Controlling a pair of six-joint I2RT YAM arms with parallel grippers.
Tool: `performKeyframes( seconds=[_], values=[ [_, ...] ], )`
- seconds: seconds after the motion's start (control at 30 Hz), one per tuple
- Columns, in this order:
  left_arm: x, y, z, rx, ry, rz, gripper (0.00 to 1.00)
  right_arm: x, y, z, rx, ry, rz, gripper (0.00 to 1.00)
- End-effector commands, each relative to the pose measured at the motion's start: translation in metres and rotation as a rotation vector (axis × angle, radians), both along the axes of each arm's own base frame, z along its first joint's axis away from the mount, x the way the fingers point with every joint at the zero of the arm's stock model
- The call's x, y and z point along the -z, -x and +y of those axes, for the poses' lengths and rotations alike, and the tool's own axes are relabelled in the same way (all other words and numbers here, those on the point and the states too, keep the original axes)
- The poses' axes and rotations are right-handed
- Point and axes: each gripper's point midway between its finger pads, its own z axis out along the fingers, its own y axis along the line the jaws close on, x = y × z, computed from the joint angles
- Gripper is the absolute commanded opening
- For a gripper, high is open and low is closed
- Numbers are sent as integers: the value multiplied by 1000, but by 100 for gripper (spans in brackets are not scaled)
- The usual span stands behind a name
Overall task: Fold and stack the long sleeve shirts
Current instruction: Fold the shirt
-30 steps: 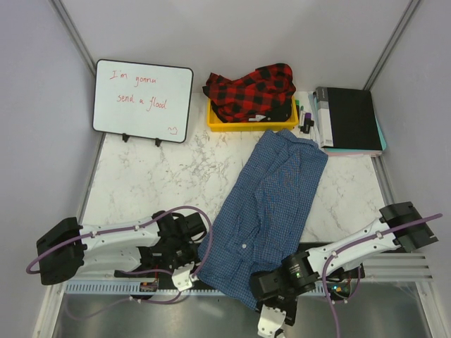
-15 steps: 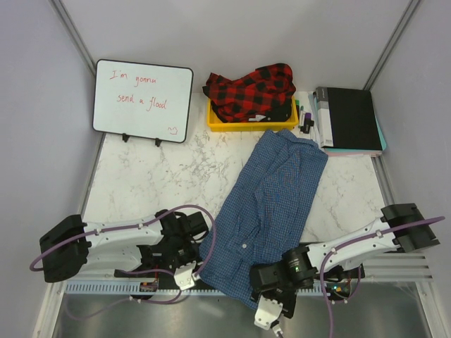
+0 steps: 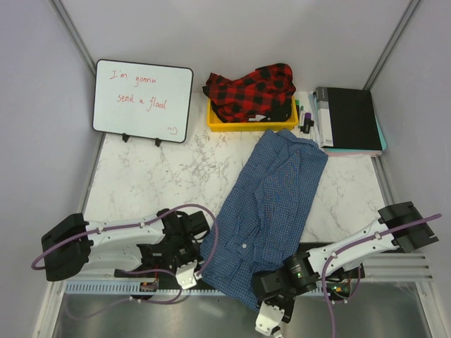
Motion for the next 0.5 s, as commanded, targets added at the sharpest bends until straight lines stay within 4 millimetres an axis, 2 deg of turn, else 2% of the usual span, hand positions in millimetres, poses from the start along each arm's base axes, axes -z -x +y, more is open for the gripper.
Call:
performKeyframes(
  seconds=[0.0, 0.1, 0.13, 0.23, 0.37, 0.47],
  values=[
    [-1, -4, -2, -11, -26, -8, 12, 4, 6, 8, 28, 3, 10, 54],
    [-1, -5, -5, -11, -16, -11, 9, 4, 6, 10, 38, 2, 6, 38],
    [-2, -5, -6, -11, -6, -12, 7, 5, 5, 10, 52, 3, 3, 22],
    [-6, -7, -12, -30, 22, -18, 2, 3, 4, 8, 57, -9, 7, 0],
    [-22, -14, -28, -57, 78, -29, 2, -4, -5, 10, 77, -43, -27, 0],
    [-38, -20, -40, -82, 131, -29, 2, -18, -13, 23, 110, -106, -52, 0]
  ],
)
